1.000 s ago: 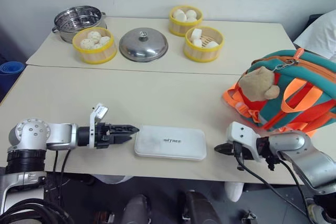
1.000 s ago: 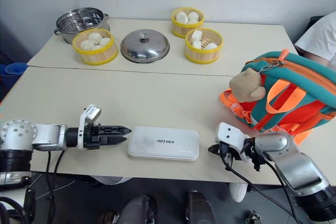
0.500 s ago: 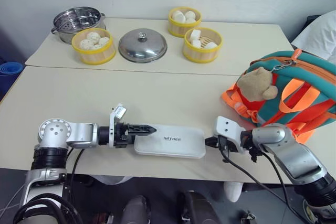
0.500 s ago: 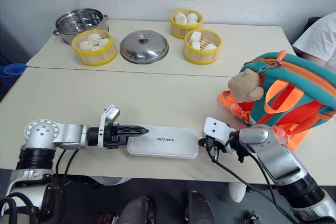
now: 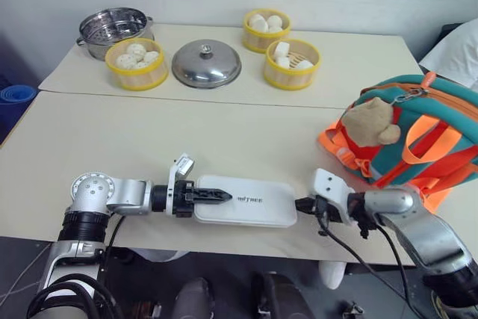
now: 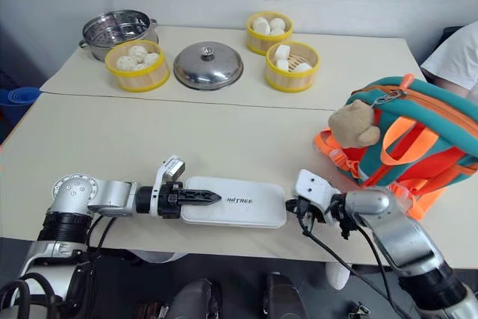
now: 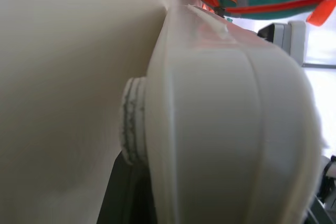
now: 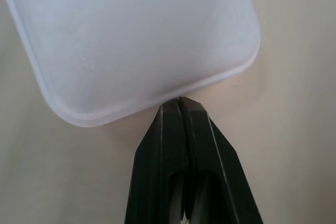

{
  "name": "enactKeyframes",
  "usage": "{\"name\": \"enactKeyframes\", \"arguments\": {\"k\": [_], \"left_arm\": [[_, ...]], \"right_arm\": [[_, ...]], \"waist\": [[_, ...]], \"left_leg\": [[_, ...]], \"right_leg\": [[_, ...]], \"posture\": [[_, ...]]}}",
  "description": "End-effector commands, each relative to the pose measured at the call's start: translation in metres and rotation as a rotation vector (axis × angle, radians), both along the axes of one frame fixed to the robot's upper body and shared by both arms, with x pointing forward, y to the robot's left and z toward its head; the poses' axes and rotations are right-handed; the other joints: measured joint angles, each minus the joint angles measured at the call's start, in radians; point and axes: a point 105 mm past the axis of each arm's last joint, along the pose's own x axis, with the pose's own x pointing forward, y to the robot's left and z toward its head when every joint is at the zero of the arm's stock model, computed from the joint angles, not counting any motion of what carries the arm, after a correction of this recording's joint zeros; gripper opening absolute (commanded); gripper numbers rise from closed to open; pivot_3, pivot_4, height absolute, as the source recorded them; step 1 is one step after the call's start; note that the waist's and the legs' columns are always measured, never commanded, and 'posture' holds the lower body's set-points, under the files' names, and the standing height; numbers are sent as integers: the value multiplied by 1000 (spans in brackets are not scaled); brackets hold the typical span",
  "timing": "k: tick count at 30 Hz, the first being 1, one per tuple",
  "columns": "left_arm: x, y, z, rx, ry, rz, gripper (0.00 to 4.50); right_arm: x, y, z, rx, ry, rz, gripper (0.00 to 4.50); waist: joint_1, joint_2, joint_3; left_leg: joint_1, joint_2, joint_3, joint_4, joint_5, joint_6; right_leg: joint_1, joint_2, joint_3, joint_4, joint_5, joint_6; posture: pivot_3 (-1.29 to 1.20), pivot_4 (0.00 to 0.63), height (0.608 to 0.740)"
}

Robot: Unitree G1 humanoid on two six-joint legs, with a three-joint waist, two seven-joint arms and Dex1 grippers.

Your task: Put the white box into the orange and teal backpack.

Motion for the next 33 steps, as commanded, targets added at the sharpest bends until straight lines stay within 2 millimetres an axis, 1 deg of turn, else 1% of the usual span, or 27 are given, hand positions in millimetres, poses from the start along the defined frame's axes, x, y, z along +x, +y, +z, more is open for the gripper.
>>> {"name": "enactKeyframes", "arguments": {"k": [1,2,4,5,6,8,10,11,12,13,14,15,17,18,19,21,24,27,29,32,33], "left_arm": [[0,1,15,13,-222,0,1200],[2,2,18,3,-309,8,1200],[3,2,31,-70,-580,-7,1200],[-2,4,34,-91,-734,-48,1200],[-6,5,34,-106,-841,-90,1200],[-8,7,32,-109,-934,-138,1200],[-7,8,35,-121,-1000,-172,1200],[-6,8,35,-128,-1020,-186,1200],[-6,10,38,-137,-1046,-196,1200],[-5,11,41,-145,-1067,-205,1200],[-5,13,43,-154,-1090,-214,1200],[-5,15,47,-169,-1113,-214,1200],[-4,20,54,-185,-1124,-218,1200],[-3,22,55,-175,-1132,-239,1200],[-4,23,55,-164,-1141,-260,1200],[-3,25,54,-147,-1151,-287,1200],[-2,26,52,-125,-1156,-308,1200],[-2,27,50,-116,-1153,-309,1200],[-6,29,51,-114,-1144,-299,1200],[-18,35,53,-135,-1070,-312,1200],[-20,38,53,-122,-1061,-310,1200]], "right_arm": [[-7,-14,24,112,-88,-101,600],[-14,-20,21,86,-85,-112,903],[-28,-32,15,40,-68,-134,1553],[-35,-39,18,56,-92,-166,1902],[-41,-44,24,88,-124,-194,2243],[-54,-56,37,175,-209,-272,2980],[-68,-77,40,214,-243,-412,3663],[-72,-84,40,222,-245,-460,4067],[-77,-96,45,271,-287,-552,4360],[-81,-106,50,310,-324,-627,4484],[-87,-117,54,336,-362,-692,4484],[-95,-126,56,328,-395,-741,4484],[-107,-137,58,305,-426,-802,4484],[-111,-140,60,305,-443,-821,4484],[-112,-142,62,309,-456,-828,4484],[-105,-143,68,305,-489,-810,4484],[-80,-135,74,351,-487,-721,4484],[-57,-124,75,411,-437,-641,4484],[-39,-113,78,451,-410,-560,4484],[-15,-108,74,443,-384,-501,4484],[-4,-106,73,440,-378,-503,4313]], "waist": [[-1,2,1],[-2,3,2],[-3,7,4],[-4,7,4],[-4,8,4],[-2,8,4],[3,8,4],[6,8,4],[8,8,4],[9,8,4],[9,8,4],[8,8,4],[6,9,5],[3,9,5],[-4,9,5],[-12,9,5],[-20,9,5],[-18,9,5],[-9,9,5],[-10,10,6],[-10,9,6]], "left_leg": [[-1,0,0,0,0,0],[-2,0,0,-1,0,0],[-2,0,1,0,0,0],[-2,0,1,-1,0,0],[-2,0,2,-3,0,-1],[-1,0,2,-8,1,-2],[0,0,2,-14,4,-2],[1,0,1,-15,4,0],[1,0,1,-15,2,3],[1,0,1,-15,2,3],[1,0,1,-16,2,3],[1,0,1,-16,2,4],[1,0,1,-16,2,4],[1,0,1,-16,2,4],[1,0,1,-17,2,4],[2,0,2,-17,2,4],[3,0,3,-16,2,5],[4,-1,4,-15,4,7],[3,-1,3,-16,4,6],[3,0,4,-15,4,6],[2,0,4,-16,4,5]], "right_leg": [[-1,0,0,0,0,0],[-2,0,0,-1,0,0],[-1,0,0,-3,0,0],[0,0,0,-5,0,0],[0,0,0,-7,0,-1],[0,1,-1,-8,-1,-3],[0,1,-1,-9,-2,-3],[0,1,-1,-9,-2,-3],[0,1,-1,-9,-2,-3],[0,1,-1,-8,-2,-3],[0,1,-1,-9,-2,-3],[-1,1,0,-8,-2,-3],[-1,1,0,-8,-2,-3],[-1,1,0,-8,-2,-3],[-1,1,0,-8,-2,-3],[-1,1,1,-8,-2,-3],[0,1,3,-7,-1,-1],[0,1,4,-6,0,-1],[-1,2,4,-5,0,-1],[-2,4,4,-5,0,-1],[-2,4,4,-5,0,-1]], "posture": [[0,150,740],[0,150,740],[0,150,740],[0,150,740],[0,150,740],[0,150,740],[0,150,740],[0,150,740],[0,150,740],[0,150,740],[0,150,740],[0,150,740],[0,150,740],[0,150,740],[0,150,740],[0,150,740],[0,150,740],[0,150,740],[0,150,740],[0,150,740],[0,150,740]]}}
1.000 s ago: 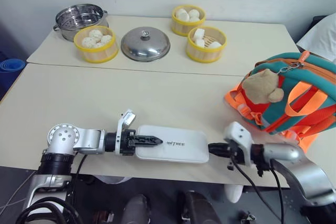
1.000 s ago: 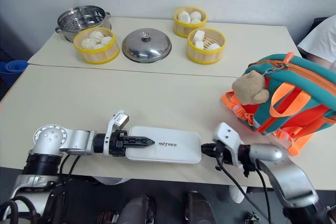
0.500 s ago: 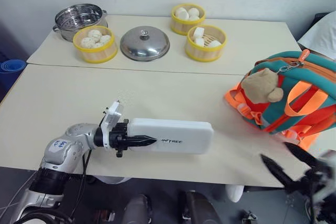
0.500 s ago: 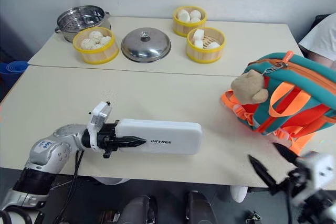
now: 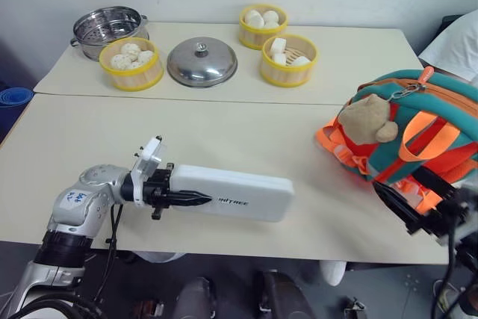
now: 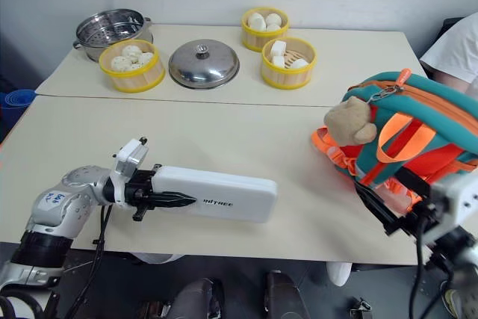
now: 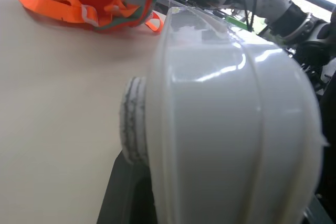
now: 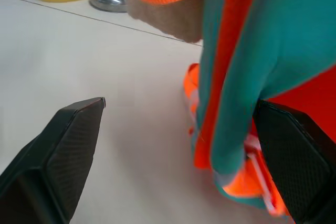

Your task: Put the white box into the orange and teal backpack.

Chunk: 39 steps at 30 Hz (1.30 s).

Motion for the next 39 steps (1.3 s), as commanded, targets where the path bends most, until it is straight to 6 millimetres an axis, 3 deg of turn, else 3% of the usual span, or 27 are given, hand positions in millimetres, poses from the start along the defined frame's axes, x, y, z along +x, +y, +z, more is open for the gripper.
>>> {"name": "enactKeyframes", "arguments": {"k": [1,10,13,16,19,22,26,29,34,39], "left_arm": [[-11,7,16,-8,-13,-19,1200],[-13,20,20,-27,-1,96,1200],[-6,30,25,-80,28,179,1200],[2,51,30,-130,66,284,1200],[11,74,34,-177,92,403,1200],[14,90,35,-196,109,485,1200],[6,105,47,-234,122,531,1200],[4,106,61,-273,69,547,1200],[-17,87,97,-332,-34,472,1200],[-5,55,98,-247,-147,393,1200]], "right_arm": [[23,5,-2,-11,8,28,4097],[55,57,13,29,-101,182,1112],[56,90,22,79,-140,301,43],[45,131,33,162,-133,480,13],[21,165,43,227,-89,694,13],[1,182,52,258,-62,832,13],[-39,175,62,276,80,1016,13],[-52,159,59,254,196,1035,13],[-36,112,49,157,345,899,13],[-26,100,46,131,373,864,13]], "waist": [[-1,-1,0],[0,0,1],[-5,0,1],[-14,0,1],[-22,0,1],[-27,-1,2],[-22,-3,2],[-16,-5,2],[-2,-10,3],[4,-9,3]], "left_leg": [[0,0,0,0,0,0],[0,0,0,2,0,0],[0,0,0,2,0,0],[0,1,0,3,0,-1],[0,1,0,2,2,-3],[-1,1,0,2,2,-4],[-6,1,0,3,3,-3],[-7,0,-2,2,2,-2],[-9,-1,-2,4,0,1],[-7,-1,-2,5,2,0]], "right_leg": [[0,0,0,0,0,0],[0,0,0,1,0,1],[0,0,0,2,0,1],[-1,0,1,5,0,1],[-4,0,0,8,0,0],[-6,0,1,9,0,0],[-11,-1,1,11,0,0],[-10,-3,1,8,0,0],[-10,-3,1,6,0,0],[-8,-2,1,7,0,0]], "posture": [[0,150,740],[0,150,740],[0,150,740],[0,150,740],[0,150,740],[0,150,740],[0,150,740],[0,150,740],[0,150,740],[0,150,740]]}}
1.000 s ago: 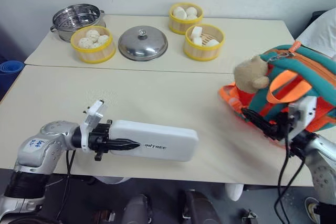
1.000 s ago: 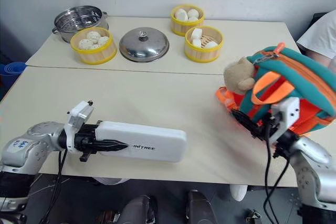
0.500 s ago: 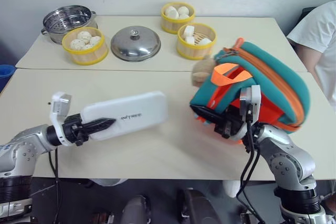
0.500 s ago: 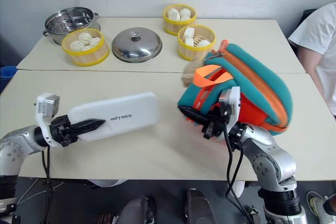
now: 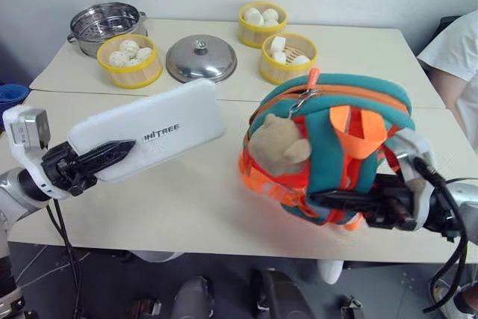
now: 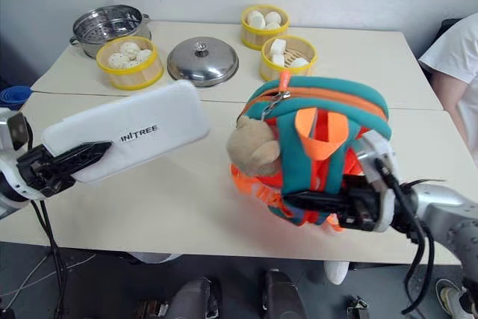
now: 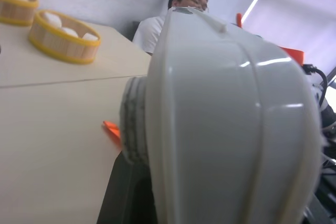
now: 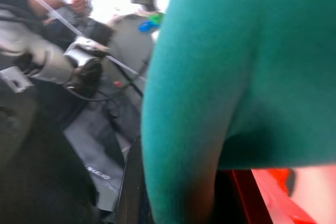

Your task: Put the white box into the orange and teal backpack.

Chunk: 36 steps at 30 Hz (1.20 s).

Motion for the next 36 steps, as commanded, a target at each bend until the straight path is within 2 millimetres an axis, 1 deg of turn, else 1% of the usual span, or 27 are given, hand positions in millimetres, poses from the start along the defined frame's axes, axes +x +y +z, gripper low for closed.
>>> {"name": "enactKeyframes", "arguments": {"k": [1,4,6,9,12,16,19,22,24,25,27,29,30,31,34,36], "left_arm": [[10,-21,2,87,-95,-35,1200],[36,-26,3,117,-181,1,1200],[45,-30,2,145,-208,-20,1200],[42,-37,5,184,-230,-126,1200],[34,-38,9,236,-231,-238,1200],[36,-38,18,270,-271,-278,1200],[40,-45,19,315,-315,-307,1200],[42,-69,26,328,-361,-359,1200],[44,-85,24,383,-347,-404,1200],[46,-95,21,433,-365,-422,1200],[54,-117,19,491,-348,-429,1200],[60,-142,19,502,-343,-434,1200],[63,-151,20,504,-345,-432,1200],[70,-164,20,506,-350,-396,1200],[83,-199,19,484,-370,-332,1200],[88,-217,15,478,-388,-305,1200]], "right_arm": [[1,-3,5,-16,-31,22,13],[3,-3,1,-29,-24,31,13],[4,-3,-2,-45,-24,42,13],[6,0,-3,-49,-36,54,13],[8,1,-2,-42,-50,52,13],[13,3,-5,-45,-55,42,13],[14,5,-6,-38,-59,42,13],[14,6,-8,-35,-60,44,13],[13,5,-9,-34,-60,46,13],[13,5,-9,-34,-59,48,13],[12,5,-10,-35,-58,53,13],[12,5,-11,-40,-58,59,13],[12,5,-11,-41,-58,61,13],[12,5,-12,-41,-59,62,13],[12,6,-12,-39,-63,60,13],[11,8,-13,-41,-65,60,13]], "waist": [[1,0,0],[3,0,0],[3,0,0],[-3,0,0],[-5,0,0],[1,0,0],[1,0,0],[2,0,0],[3,0,0],[3,0,0],[4,0,0],[9,0,0],[12,0,0],[13,0,0],[12,0,0],[14,0,0]], "left_leg": [[0,0,0,0,1,-1],[1,-1,0,0,2,-1],[0,-1,0,0,2,-1],[-1,0,3,0,4,-4],[-4,1,4,0,5,-6],[-8,2,3,3,5,-7],[-10,2,3,11,4,-5],[-10,1,2,13,2,0],[-10,1,2,14,1,2],[-10,1,2,14,0,3],[-10,1,2,14,1,2],[-11,0,2,14,2,-2],[-11,0,2,15,2,-1],[-11,0,3,15,2,-1],[-11,0,3,16,2,-1],[-11,1,3,17,2,-1]], "right_leg": [[0,0,0,0,0,0],[1,1,0,1,1,0],[0,2,1,1,1,1],[-1,3,2,0,1,1],[-5,4,4,0,1,1],[-8,4,3,1,1,1],[-8,4,3,3,1,2],[-7,3,3,4,3,4],[-6,3,3,4,3,4],[-7,3,3,4,3,4],[-7,3,3,4,3,4],[-7,3,3,4,3,5],[-7,3,3,4,3,5],[-7,3,4,4,3,5],[-7,4,5,4,4,6],[-7,4,5,5,4,6]], "posture": [[0,150,740],[0,150,740],[0,150,740],[0,150,740],[0,150,740],[0,150,740],[0,150,740],[0,150,740],[0,150,740],[0,150,740],[0,150,740],[0,150,740],[0,150,740],[0,150,740],[0,150,740],[0,150,740]]}}
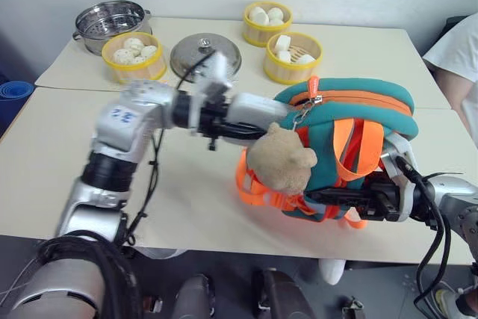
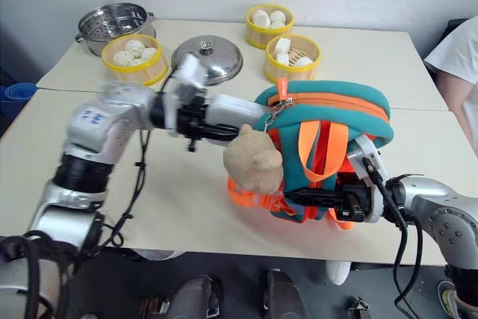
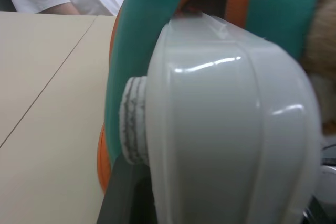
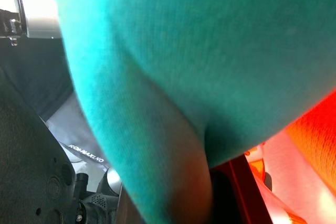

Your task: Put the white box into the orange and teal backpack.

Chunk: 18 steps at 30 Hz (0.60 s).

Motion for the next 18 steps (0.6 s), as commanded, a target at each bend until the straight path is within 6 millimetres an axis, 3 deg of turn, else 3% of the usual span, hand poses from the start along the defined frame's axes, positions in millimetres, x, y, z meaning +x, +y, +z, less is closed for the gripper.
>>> {"name": "enactKeyframes", "arguments": {"k": [1,4,7,11,14,16,18], "left_arm": [[8,-24,4,-17,-105,38,1200],[2,-33,-4,-29,-105,1,1200],[8,-19,1,-71,-113,25,2117],[-2,26,21,-208,-47,-51,3310],[-3,65,2,-78,-131,-64,4186],[-9,87,-4,-24,-161,-71,4186],[-19,94,-2,-28,-184,-92,4186]], "right_arm": [[-4,5,4,3,-36,21,13],[-4,7,3,6,-44,15,13],[-2,8,3,11,-53,-5,0],[-1,9,2,20,-62,-35,0],[2,9,-1,31,-68,-60,0],[5,9,-4,39,-74,-78,0],[6,9,-6,42,-80,-88,0]], "waist": [[0,0,0],[-4,0,0],[-7,0,0],[-18,0,0],[-17,1,0],[-14,1,0],[-10,1,0]], "left_leg": [[0,0,0,0,0,0],[1,0,0,0,0,-1],[1,0,0,-1,1,-2],[2,1,0,-1,2,-3],[2,1,0,-1,3,-5],[3,1,0,-2,3,-5],[2,1,0,-1,3,-5]], "right_leg": [[0,0,0,0,0,0],[0,1,1,1,0,0],[0,1,1,1,0,0],[0,1,1,2,0,0],[-1,2,1,3,0,-1],[-1,2,1,3,-1,-1],[-1,1,0,3,-1,-1]], "posture": [[0,150,740],[0,150,740],[0,150,740],[0,150,740],[0,150,740],[0,150,740],[0,150,740]]}}
